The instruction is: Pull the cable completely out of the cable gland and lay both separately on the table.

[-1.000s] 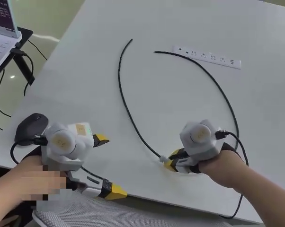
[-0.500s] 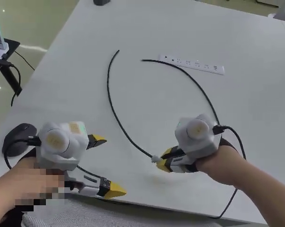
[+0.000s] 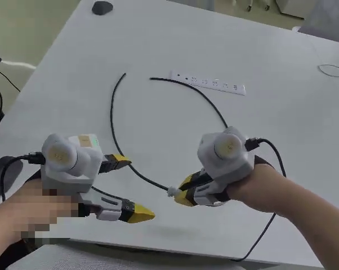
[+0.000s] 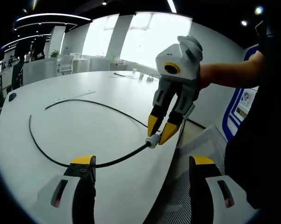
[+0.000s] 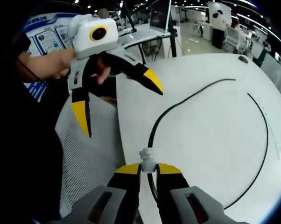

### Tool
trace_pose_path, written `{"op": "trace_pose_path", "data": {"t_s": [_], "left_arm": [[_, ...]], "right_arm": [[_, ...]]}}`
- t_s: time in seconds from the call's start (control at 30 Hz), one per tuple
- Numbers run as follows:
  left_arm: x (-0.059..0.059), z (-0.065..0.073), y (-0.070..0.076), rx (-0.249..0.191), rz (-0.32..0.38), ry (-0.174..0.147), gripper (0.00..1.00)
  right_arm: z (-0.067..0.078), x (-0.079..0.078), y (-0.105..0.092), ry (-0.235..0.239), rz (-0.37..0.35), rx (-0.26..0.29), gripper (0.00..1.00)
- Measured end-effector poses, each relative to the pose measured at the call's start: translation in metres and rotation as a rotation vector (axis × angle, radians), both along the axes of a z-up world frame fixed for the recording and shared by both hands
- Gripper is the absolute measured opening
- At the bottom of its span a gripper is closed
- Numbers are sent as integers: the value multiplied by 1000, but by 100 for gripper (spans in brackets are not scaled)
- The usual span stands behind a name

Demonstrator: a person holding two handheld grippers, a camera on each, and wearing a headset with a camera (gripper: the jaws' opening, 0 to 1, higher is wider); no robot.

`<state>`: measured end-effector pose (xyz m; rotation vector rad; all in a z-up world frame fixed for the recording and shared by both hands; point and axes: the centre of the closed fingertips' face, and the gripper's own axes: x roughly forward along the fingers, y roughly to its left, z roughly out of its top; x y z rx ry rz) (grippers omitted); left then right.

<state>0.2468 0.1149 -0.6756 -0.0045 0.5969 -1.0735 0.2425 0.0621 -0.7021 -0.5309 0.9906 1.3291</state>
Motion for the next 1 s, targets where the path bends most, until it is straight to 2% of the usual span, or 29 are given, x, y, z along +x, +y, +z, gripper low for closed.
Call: {"op": "trace_pose_path", "data": {"t_s": [0.17,0.3,0.37,0.5,0.67,0.73,0.8,0.87,0.93,1.0], "left_arm": [[-1,3,-6,-1,-17,-1,81],[-4,5,-11,-7,-46,-17,75],[-4,3,-14,-10,-57,-14,74],[-9,1,-23,-17,-95,-17,68],[-12,2,-33,-36,-124,-21,65],[-13,6,-38,-49,-139,-37,62],[-13,12,-41,-61,-150,-66,57],[-12,16,-44,-89,-149,-66,56],[-13,18,-46,-94,-159,-77,55],[-15,21,-50,-106,-180,-101,54]], "right_arm": [[7,-4,2,-4,27,4,7],[13,-9,4,-11,64,9,7],[15,-11,3,-21,81,8,7],[20,-14,1,-21,113,13,7],[27,-19,-2,-22,151,15,7],[31,-21,-2,-23,160,19,7],[34,-22,-2,-20,167,25,7],[37,-23,-1,-21,182,30,7],[40,-25,-1,-20,195,37,7],[42,-27,0,-14,205,40,7]]}}
